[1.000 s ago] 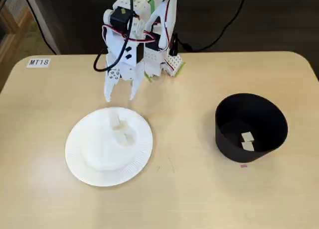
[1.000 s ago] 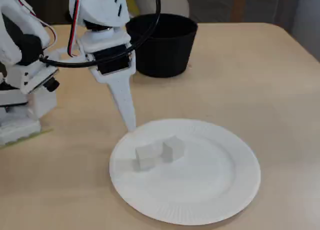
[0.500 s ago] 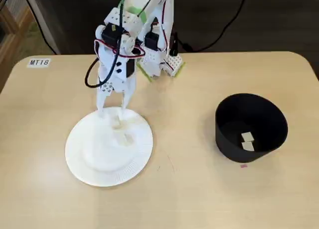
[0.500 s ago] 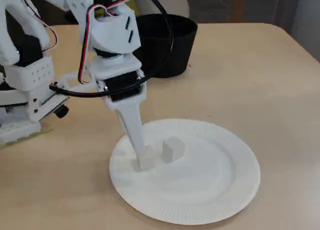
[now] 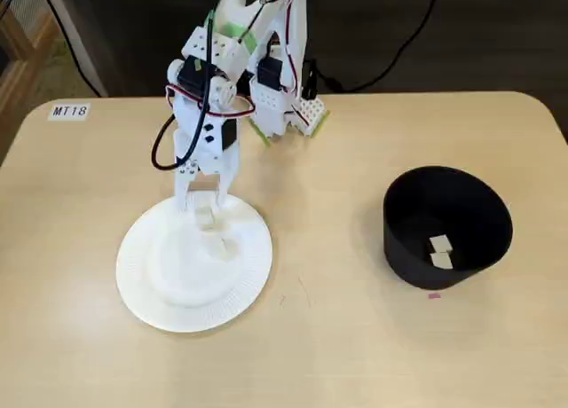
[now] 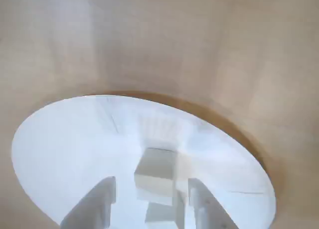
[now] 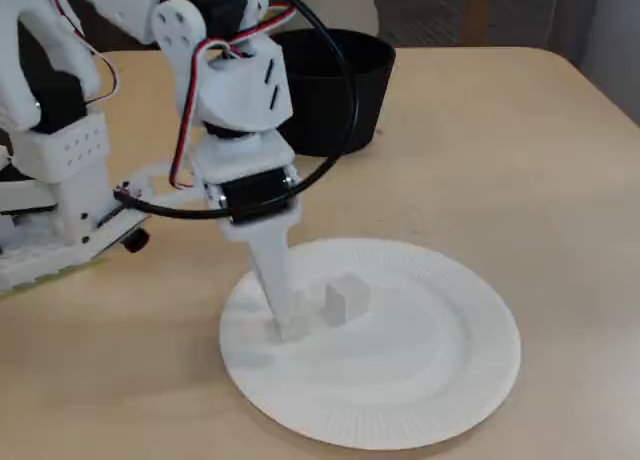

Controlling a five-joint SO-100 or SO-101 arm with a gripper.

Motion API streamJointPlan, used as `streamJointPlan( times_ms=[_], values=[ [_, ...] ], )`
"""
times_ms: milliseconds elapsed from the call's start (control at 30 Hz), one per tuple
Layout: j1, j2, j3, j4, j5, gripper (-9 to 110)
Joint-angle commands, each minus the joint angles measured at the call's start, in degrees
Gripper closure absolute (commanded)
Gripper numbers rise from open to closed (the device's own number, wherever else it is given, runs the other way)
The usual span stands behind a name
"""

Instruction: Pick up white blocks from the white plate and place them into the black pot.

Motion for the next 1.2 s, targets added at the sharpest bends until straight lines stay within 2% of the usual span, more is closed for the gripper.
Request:
streamJointPlan(
  times_ms=[0,600,800,900,1167],
  values=[
    [-0.2,-0.6,-1.3,-1.8,0.9,81],
    [-0.9,-7.0,-0.8,-9.8,2.4,85],
    [-1.7,-9.2,-0.9,-12.8,2.5,93],
    [-1.9,-10.3,-1.1,-14.8,2.1,104],
    [-1.4,-10.1,-4.1,-16.8,-1.3,104]
  ],
)
